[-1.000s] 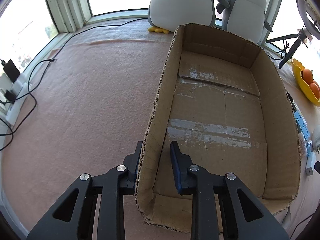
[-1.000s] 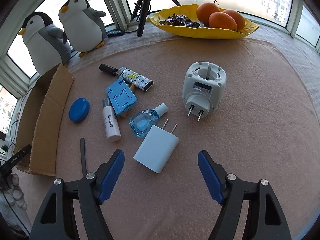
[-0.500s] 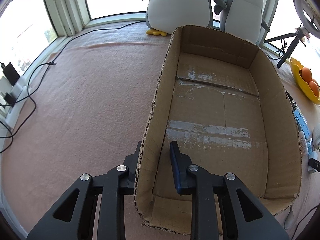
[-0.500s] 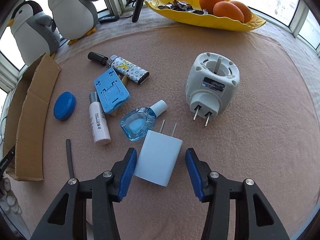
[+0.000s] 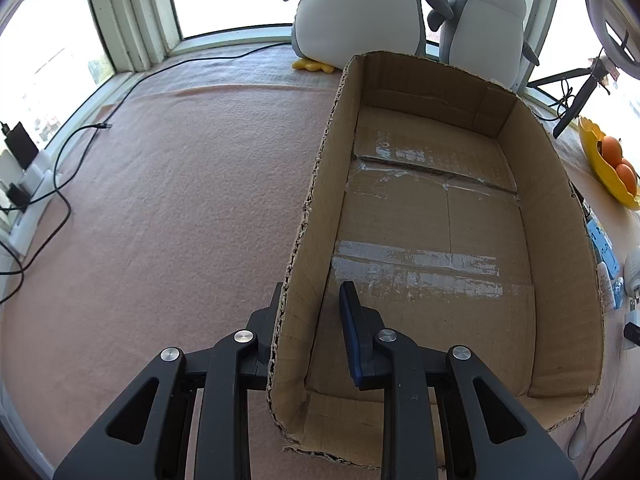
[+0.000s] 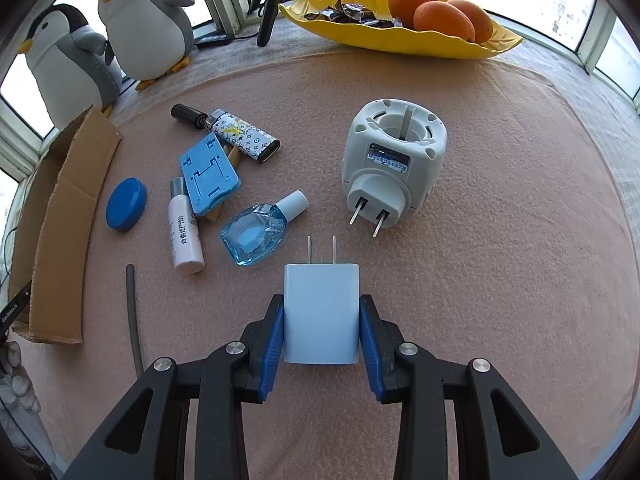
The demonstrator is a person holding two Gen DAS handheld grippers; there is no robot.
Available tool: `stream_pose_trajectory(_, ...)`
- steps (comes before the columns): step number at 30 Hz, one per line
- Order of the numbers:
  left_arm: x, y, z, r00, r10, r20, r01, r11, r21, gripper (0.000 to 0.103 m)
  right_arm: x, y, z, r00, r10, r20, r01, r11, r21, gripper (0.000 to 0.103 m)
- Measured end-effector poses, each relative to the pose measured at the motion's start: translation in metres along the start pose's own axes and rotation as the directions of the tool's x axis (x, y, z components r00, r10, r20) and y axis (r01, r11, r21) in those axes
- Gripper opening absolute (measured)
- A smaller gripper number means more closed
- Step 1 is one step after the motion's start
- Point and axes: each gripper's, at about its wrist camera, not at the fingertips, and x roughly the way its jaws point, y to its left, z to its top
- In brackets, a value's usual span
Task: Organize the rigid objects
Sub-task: 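Close the right gripper on the white USB charger, then carry the charger into the cardboard box and open the right gripper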
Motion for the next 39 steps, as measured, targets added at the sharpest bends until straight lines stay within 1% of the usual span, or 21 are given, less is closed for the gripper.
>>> stream_pose_trajectory(3,0.000,0.000,0.000,1.000,0.000,0.001,0.000,1.000,-0.003,0.023,-0.014,0.007,0.001,0.999,0.005,0.036,-0.004,1.000,-0.023,0.032)
stream_pose_trajectory(7,0.000,0.000,0.000,1.000,-0.004,0.001,0.004,1.000,-0.003,0.023,-0.035,0.025,0.008,0.995,0.054,0.079,-0.050,0.997,-0.055,0.032)
stream_pose_trajectory(11,0.000,0.000,0.000,1.000,-0.004,0.001,0.004,1.000,0.001,0.023,-0.053,0.059,0.017,0.986,0.125,0.111,-0.111,0.986,-0.124,0.032)
stream_pose_trajectory(15,0.000,0.000,-0.001,1.000,-0.004,0.002,0.004,1.000,0.001,0.023,-0.063,0.100,0.025,0.974,0.188,0.126,-0.160,0.966,-0.204,0.032)
stream_pose_trajectory(19,-0.001,0.000,-0.001,1.000,-0.003,0.004,0.003,1.000,-0.002,0.023,-0.065,0.141,0.031,0.960,0.258,0.111,-0.221,0.937,-0.272,0.032)
stream_pose_trajectory(23,-0.001,0.000,-0.001,1.000,-0.001,0.011,0.001,1.000,0.000,0.023,-0.063,0.181,0.028,0.947,0.306,0.097,-0.256,0.902,-0.347,0.032)
stream_pose_trajectory(25,-0.001,0.000,-0.001,1.000,-0.001,0.012,0.001,1.000,-0.002,0.023,-0.061,0.199,0.025,0.942,0.327,0.080,-0.274,0.882,-0.383,0.032)
stream_pose_trajectory(28,-0.001,0.000,-0.001,1.000,-0.002,0.012,0.003,1.000,-0.004,0.023,-0.056,0.221,0.017,0.940,0.335,0.067,-0.276,0.860,-0.429,0.032)
stream_pose_trajectory(32,-0.001,0.000,-0.002,1.000,-0.002,0.013,0.002,1.000,-0.004,0.023,-0.043,0.240,0.010,0.937,0.348,0.025,-0.300,0.840,-0.452,0.032)
stream_pose_trajectory(35,-0.002,0.001,-0.002,1.000,-0.001,0.015,0.001,1.000,-0.005,0.023,-0.035,0.249,0.006,0.943,0.334,0.013,-0.290,0.836,-0.466,0.032)
stream_pose_trajectory(39,-0.002,0.001,-0.002,1.000,0.001,0.017,-0.001,1.000,-0.003,0.023,-0.028,0.252,0.005,0.942,0.335,-0.006,-0.298,0.830,-0.471,0.032)
